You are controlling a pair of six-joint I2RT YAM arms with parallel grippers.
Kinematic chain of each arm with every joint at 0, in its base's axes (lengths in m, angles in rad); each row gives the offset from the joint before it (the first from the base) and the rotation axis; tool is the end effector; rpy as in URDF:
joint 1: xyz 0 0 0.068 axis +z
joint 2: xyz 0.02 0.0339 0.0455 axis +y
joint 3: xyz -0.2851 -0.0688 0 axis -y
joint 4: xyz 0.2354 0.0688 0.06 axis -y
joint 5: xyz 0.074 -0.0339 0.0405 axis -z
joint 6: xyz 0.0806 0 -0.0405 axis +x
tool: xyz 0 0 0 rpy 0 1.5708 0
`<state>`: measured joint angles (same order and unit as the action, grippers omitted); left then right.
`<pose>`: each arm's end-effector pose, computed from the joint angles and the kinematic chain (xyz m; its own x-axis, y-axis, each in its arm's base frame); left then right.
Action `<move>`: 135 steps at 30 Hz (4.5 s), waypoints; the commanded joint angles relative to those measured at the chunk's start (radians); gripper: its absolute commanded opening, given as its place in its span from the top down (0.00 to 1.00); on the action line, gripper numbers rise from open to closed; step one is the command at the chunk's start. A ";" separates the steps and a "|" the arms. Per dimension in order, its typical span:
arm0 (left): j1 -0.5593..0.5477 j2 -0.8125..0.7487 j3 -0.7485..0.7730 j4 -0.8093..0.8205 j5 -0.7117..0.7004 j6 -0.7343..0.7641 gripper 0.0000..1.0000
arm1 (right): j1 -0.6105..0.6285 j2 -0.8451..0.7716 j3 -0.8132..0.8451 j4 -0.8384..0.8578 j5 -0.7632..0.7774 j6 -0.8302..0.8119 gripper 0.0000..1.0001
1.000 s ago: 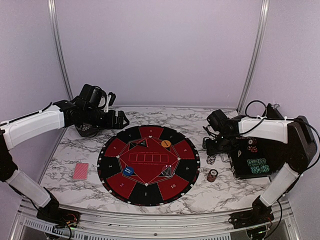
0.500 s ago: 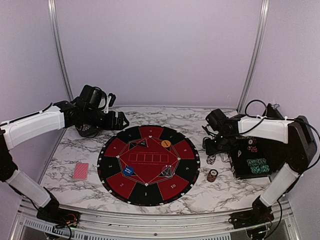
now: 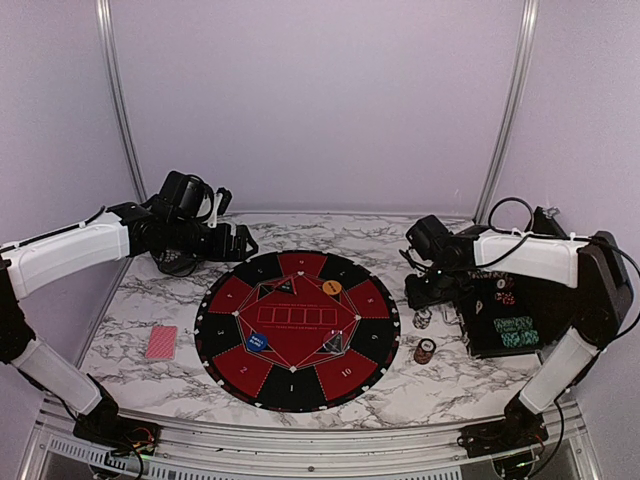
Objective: Distribute texas hold em gaming equipment
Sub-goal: Pick up the pile of poker chips from the pile of poker chips, then place the poker chips pile in the small blind area.
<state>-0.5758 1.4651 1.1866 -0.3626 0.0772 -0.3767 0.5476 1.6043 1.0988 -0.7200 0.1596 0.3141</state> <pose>0.2956 -0.1993 0.2977 -0.6852 0.0076 -0.7283 0.3685 0.8661 -0.3377 0.2769 0.1539 0.1924 -0.9087 -0.1969 -0.3681 -0.1970 0.9797 -0.0377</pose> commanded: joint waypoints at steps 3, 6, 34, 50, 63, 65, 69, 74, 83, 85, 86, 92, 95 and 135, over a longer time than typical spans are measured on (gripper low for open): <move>0.004 -0.021 -0.005 0.023 -0.009 0.012 0.01 | 0.041 -0.017 0.063 -0.013 0.014 0.022 0.60; 0.006 -0.019 -0.006 0.025 -0.008 0.012 0.01 | 0.058 -0.010 0.072 -0.013 0.012 0.028 0.60; 0.048 -0.066 -0.055 0.004 -0.003 -0.028 0.01 | 0.277 0.168 0.295 -0.035 0.028 0.061 0.60; 0.155 -0.101 -0.136 -0.037 0.043 -0.063 0.01 | 0.515 0.451 0.606 -0.090 0.047 0.093 0.60; 0.224 -0.113 -0.184 -0.021 0.067 -0.084 0.01 | 0.647 0.677 0.890 -0.160 0.041 0.147 0.61; 0.227 -0.118 -0.201 -0.015 0.066 -0.090 0.01 | 0.659 0.707 0.935 -0.175 0.045 0.159 0.61; 0.229 -0.130 -0.241 -0.009 0.072 -0.098 0.01 | 0.681 0.764 1.029 -0.221 0.058 0.186 0.61; 0.230 -0.156 -0.283 -0.007 0.072 -0.092 0.01 | 0.701 0.789 1.056 -0.224 0.044 0.212 0.61; 0.248 -0.165 -0.305 -0.008 0.093 -0.070 0.01 | 0.717 0.854 1.133 -0.238 0.022 0.233 0.61; 0.252 -0.164 -0.305 -0.007 0.096 -0.064 0.01 | 0.719 0.867 1.148 -0.241 0.014 0.236 0.61; 0.254 -0.165 -0.305 -0.007 0.097 -0.062 0.01 | 0.719 0.872 1.155 -0.240 0.012 0.238 0.61; 0.263 -0.157 -0.309 -0.009 0.111 -0.050 0.01 | 0.720 0.885 1.157 -0.236 0.002 0.247 0.61; 0.266 -0.154 -0.312 -0.006 0.116 -0.048 0.01 | 0.719 0.894 1.158 -0.237 -0.004 0.254 0.61; 0.280 -0.150 -0.331 0.011 0.142 -0.041 0.01 | 0.742 0.904 1.138 -0.275 0.004 0.290 0.47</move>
<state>-0.3046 1.3220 0.8696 -0.3649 0.2092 -0.4332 1.2766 2.4985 2.2101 -0.9798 0.1669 0.5983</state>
